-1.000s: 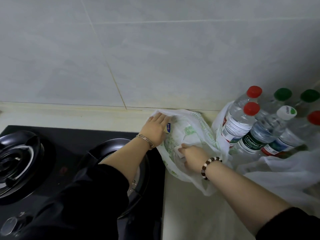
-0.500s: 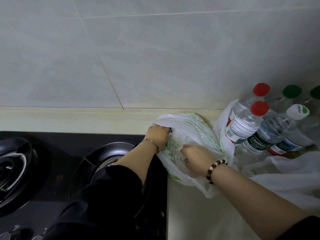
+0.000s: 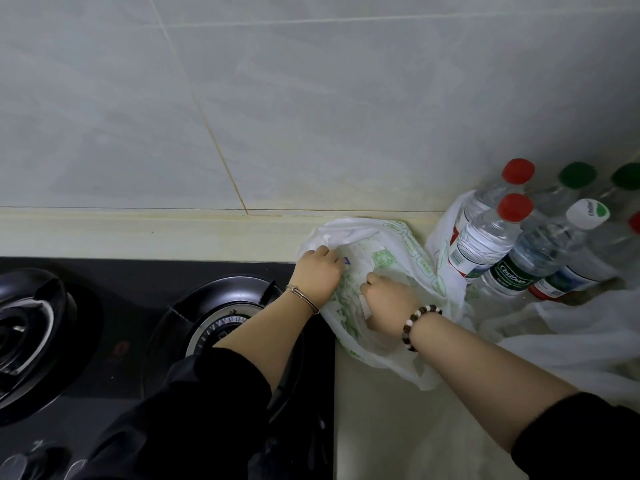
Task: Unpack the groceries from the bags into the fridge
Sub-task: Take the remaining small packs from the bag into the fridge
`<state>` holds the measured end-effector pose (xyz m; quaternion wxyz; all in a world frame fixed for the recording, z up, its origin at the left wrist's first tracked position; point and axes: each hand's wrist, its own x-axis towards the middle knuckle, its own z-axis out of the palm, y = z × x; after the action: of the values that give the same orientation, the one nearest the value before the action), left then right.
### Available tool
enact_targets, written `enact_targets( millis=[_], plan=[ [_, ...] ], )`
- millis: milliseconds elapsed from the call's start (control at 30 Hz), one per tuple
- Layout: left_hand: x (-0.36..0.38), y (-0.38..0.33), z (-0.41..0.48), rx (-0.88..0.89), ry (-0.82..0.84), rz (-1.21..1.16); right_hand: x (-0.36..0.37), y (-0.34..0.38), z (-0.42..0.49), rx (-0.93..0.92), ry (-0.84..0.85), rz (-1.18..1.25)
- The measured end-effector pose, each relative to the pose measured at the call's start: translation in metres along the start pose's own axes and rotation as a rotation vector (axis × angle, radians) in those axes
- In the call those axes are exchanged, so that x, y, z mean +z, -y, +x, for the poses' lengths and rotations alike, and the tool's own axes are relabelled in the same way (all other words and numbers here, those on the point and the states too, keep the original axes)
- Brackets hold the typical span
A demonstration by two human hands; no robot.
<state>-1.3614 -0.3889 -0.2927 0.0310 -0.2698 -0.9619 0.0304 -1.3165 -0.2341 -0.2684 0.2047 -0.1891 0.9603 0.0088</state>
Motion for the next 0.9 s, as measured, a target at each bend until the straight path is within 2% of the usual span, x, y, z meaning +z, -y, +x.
enact_targets(
  millis=[133,233,300,400,467,533,600,733,900],
  plan=[
    [-0.017,-0.005,-0.01,0.005,-0.112,-0.095,-0.01,-0.004,-0.014,0.025,-0.028,0.055],
    [-0.034,-0.011,-0.017,-0.051,-0.208,-0.181,-0.018,-0.003,-0.024,0.046,-0.109,0.074],
    [-0.049,-0.016,-0.024,-0.069,-0.215,-0.247,-0.025,-0.002,-0.032,0.072,-0.177,0.196],
    [-0.074,-0.019,-0.038,-0.282,-0.131,-0.431,-0.037,0.0,-0.046,0.15,-0.234,0.55],
    [-0.09,-0.018,-0.05,-0.451,-0.087,-0.675,-0.046,0.005,-0.052,0.227,-0.231,0.928],
    [-0.102,-0.017,-0.066,-0.554,-0.122,-0.802,-0.058,0.014,-0.057,0.306,-0.196,1.302],
    [-0.115,-0.014,-0.086,-0.622,-0.172,-0.851,-0.071,0.029,-0.064,0.335,-0.152,1.519],
    [-0.14,-0.011,-0.142,-0.762,-0.299,-0.879,-0.085,0.075,-0.075,0.22,-0.048,1.63],
    [-0.166,-0.007,-0.243,-0.981,-0.44,-0.87,-0.084,0.155,-0.088,-0.056,0.12,1.56]
  ],
)
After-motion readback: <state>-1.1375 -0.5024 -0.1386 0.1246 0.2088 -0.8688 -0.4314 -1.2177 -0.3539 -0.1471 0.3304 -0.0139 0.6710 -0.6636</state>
